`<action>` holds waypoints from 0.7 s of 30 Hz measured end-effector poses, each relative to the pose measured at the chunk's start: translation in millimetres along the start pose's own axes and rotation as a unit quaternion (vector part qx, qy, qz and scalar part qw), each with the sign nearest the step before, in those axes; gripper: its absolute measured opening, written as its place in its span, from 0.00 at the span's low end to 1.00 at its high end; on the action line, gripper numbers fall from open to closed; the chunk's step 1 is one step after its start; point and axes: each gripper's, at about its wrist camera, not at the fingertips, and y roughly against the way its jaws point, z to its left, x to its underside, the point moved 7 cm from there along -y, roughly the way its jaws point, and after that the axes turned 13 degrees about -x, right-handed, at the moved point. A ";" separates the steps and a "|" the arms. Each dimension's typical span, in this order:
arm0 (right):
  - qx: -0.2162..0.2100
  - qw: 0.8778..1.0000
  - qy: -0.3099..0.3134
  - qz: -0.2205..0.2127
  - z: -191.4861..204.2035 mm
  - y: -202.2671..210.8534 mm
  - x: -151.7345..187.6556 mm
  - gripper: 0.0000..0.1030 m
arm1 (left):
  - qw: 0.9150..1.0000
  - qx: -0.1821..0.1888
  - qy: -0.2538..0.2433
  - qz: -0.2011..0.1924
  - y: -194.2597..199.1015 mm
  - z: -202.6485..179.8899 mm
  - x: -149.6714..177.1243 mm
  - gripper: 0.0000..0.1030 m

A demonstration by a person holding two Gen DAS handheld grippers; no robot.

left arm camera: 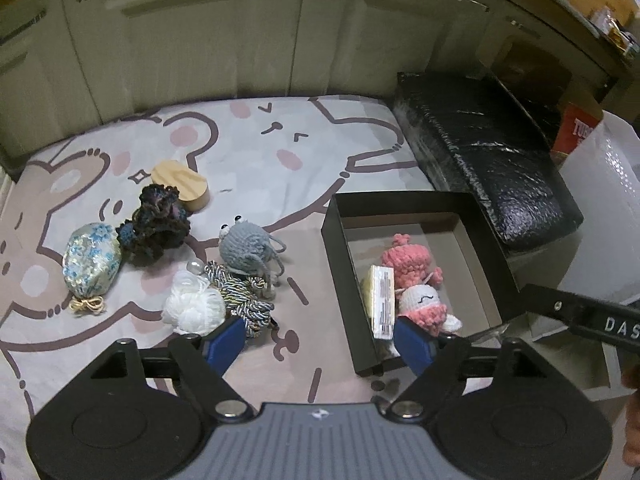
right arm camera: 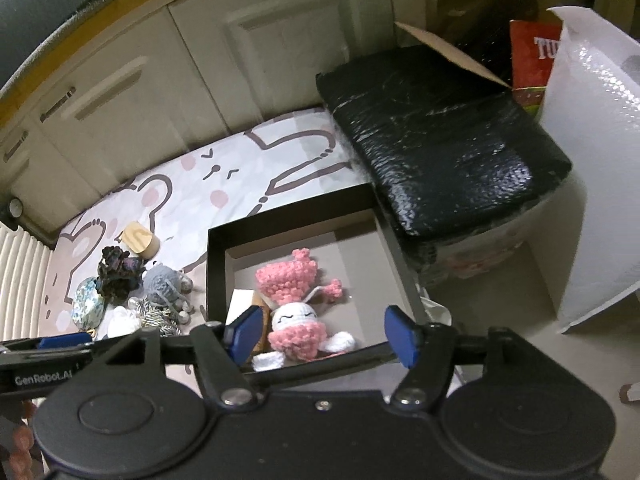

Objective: Organize objects
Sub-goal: 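Lower crochet doll into black box and open right tool, then lift both tools out of the box and back over the bed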

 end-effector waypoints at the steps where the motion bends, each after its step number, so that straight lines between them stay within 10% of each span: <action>1: 0.002 1.000 0.001 -0.002 0.4 2.4 0.9 0.70 | 1.000 0.000 -0.003 -0.003 2.6 0.6 1.1 0.83; 21: 0.037 0.998 0.016 -0.046 -4.5 33.1 26.2 1.00 | 0.998 0.007 -0.041 -0.038 23.3 10.4 17.2 1.00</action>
